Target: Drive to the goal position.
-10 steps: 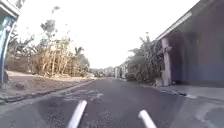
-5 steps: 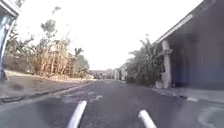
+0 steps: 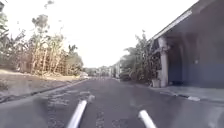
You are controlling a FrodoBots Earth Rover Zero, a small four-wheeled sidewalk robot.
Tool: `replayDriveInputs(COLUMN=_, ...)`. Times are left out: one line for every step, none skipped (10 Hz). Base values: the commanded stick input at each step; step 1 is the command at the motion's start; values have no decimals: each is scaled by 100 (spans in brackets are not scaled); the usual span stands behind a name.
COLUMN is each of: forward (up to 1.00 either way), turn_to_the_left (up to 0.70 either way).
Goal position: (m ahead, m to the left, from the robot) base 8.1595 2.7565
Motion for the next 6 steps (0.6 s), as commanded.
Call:
replayDriveInputs(forward=85, turn_to_the_left=-34)
replayDriveInputs(forward=85, turn_to_the_left=-34)
replayDriveInputs(forward=85, turn_to_the_left=-12)
replayDriveInputs(forward=85, turn_to_the_left=0)
replayDriveInputs(forward=85, turn_to_the_left=0)
replayDriveInputs(forward=85, turn_to_the_left=0)
